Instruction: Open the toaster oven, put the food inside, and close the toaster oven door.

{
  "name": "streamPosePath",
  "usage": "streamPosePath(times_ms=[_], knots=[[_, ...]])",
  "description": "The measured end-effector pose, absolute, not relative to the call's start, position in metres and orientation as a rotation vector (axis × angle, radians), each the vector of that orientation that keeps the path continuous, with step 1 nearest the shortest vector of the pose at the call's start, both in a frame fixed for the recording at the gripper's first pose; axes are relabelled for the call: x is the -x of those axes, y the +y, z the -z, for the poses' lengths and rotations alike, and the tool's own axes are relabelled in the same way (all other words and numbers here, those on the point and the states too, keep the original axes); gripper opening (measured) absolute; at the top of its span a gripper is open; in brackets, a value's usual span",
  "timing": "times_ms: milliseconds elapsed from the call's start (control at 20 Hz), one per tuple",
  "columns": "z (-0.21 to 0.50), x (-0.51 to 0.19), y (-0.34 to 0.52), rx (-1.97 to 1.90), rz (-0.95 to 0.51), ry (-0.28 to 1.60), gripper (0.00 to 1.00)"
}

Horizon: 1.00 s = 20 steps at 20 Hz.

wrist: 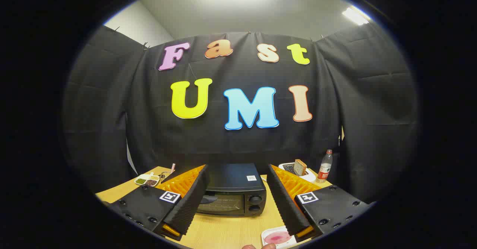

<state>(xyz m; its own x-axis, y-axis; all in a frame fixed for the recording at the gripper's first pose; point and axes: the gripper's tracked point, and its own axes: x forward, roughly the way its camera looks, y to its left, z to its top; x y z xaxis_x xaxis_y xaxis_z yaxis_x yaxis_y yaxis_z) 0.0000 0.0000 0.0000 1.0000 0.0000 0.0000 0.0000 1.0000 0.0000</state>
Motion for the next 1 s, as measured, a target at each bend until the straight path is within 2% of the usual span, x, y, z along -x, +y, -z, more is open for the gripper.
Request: streamPosePath(times_ms=[1000], knots=[[-0.003, 0.000, 0.034, -0.014, -0.035, -0.002, 0.96]])
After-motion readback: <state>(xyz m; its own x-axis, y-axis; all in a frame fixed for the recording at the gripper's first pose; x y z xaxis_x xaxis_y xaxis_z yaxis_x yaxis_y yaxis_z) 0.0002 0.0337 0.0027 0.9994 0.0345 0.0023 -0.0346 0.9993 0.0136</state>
